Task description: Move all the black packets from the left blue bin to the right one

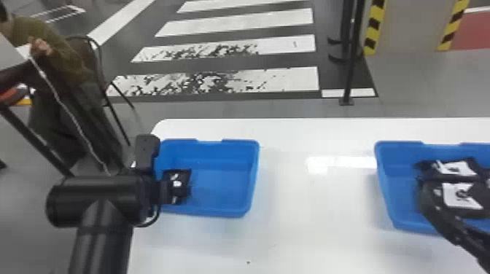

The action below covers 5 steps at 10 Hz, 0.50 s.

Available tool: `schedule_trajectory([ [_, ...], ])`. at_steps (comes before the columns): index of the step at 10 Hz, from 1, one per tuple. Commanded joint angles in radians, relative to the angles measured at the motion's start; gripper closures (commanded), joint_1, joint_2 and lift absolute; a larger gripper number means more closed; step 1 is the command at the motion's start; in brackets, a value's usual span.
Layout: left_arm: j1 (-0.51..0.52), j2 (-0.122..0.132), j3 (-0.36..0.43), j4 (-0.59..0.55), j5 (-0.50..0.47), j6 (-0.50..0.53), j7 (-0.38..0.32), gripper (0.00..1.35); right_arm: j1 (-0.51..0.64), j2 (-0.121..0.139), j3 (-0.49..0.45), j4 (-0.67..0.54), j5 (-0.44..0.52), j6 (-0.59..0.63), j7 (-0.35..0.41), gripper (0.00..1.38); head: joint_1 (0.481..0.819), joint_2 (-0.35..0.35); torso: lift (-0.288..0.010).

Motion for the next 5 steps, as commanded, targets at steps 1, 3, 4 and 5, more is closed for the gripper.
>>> schedule_trajectory([
  [1,-0.003,0.001,0.000,0.000,0.000,0.027,0.000,0.66,0.000,0.001,0.000,0.002,-0.003,0.003,0.000,0.16,0.695,0.226,-0.140],
  [3,-0.003,0.003,0.010,0.000,-0.020,0.044,0.000,0.98,0.000,0.001,0.000,0.004,-0.005,0.008,0.002,0.16,0.695,0.229,-0.140],
  [4,0.004,0.003,0.012,0.000,-0.026,0.044,0.000,1.19,0.000,0.001,0.000,0.007,-0.009,0.008,0.002,0.16,0.695,0.238,-0.140],
  [5,0.017,0.003,0.014,-0.012,-0.026,0.020,-0.007,1.21,0.000,0.001,0.000,0.007,-0.011,0.008,0.002,0.17,0.695,0.245,-0.140],
])
